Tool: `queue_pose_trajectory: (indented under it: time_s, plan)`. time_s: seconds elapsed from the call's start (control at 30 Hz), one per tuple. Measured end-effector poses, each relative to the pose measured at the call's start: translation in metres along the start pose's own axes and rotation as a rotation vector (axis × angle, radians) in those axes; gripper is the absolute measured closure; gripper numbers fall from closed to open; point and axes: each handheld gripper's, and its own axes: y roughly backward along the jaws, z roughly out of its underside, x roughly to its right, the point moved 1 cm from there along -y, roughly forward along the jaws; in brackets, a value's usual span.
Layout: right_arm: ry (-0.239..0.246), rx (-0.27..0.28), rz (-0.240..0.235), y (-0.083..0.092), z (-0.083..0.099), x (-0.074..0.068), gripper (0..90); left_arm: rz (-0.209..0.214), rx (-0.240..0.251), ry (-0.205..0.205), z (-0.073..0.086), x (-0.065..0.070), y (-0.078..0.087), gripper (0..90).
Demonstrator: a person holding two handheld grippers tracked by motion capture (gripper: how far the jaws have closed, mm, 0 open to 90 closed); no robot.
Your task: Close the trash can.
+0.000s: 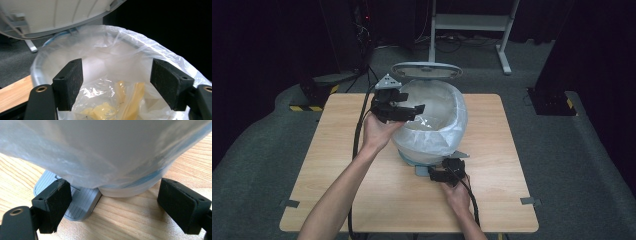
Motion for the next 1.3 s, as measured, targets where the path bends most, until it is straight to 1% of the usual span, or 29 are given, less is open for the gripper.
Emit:
queue_pose_trajectory:
  time_s: [0.13, 0.17, 0.43, 0.53, 0.67, 0.7, 0.8, 0.93, 1.0, 1.03, 1.17, 1.3]
  plan:
    - [-0.001, 0.000, 0.000, 0.000, 0.000, 0.000, 11.9, -0.013, 0.005, 0.003, 0.003, -0.004, 0.005, 26.0]
    - [0.000, 0.000, -0.024, 0.001, 0.000, 0.000, 11.9, -0.016, 0.005, 0.004, 0.004, -0.005, 0.006, 26.0]
    - [0.001, -0.003, -0.020, 0.001, 0.000, 0.000, 11.9, -0.032, 0.018, 0.009, 0.009, -0.009, 0.014, 26.3]
    - [0.002, -0.003, -0.020, 0.001, 0.000, 0.000, 11.9, -0.042, 0.022, 0.016, 0.011, -0.010, 0.016, 28.5]
    - [0.002, -0.003, -0.019, 0.001, 0.000, 0.000, 11.9, -0.036, 0.026, 0.029, 0.013, -0.012, 0.020, 28.1]
    - [0.002, -0.003, -0.019, 0.001, 0.000, 0.000, 11.9, -0.030, 0.042, 0.041, 0.014, -0.013, 0.023, 28.2]
    - [0.002, -0.003, -0.019, 0.001, 0.000, 0.000, 12.0, -0.033, 0.056, 0.050, 0.017, -0.017, 0.027, 29.9]
    - [0.003, -0.003, -0.019, 0.001, 0.000, 0.000, 12.0, -0.010, 0.063, 0.074, 0.022, -0.023, 0.033, 34.9]
    - [0.002, -0.003, -0.019, 0.001, 0.000, 0.000, 11.9, 0.006, 0.069, 0.096, 0.024, -0.027, 0.036, 35.1]
    - [0.002, -0.003, -0.019, 0.001, 0.000, 0.000, 12.0, 0.005, 0.074, 0.103, 0.025, -0.028, 0.037, 34.8]
    - [0.002, -0.003, -0.019, 0.001, 0.000, 0.000, 12.0, -0.021, 0.059, 0.092, 0.028, -0.031, 0.040, 33.1]
    - [0.002, -0.003, -0.020, 0.001, 0.000, 0.000, 12.0, -0.041, 0.064, 0.089, 0.031, -0.032, 0.044, 32.1]
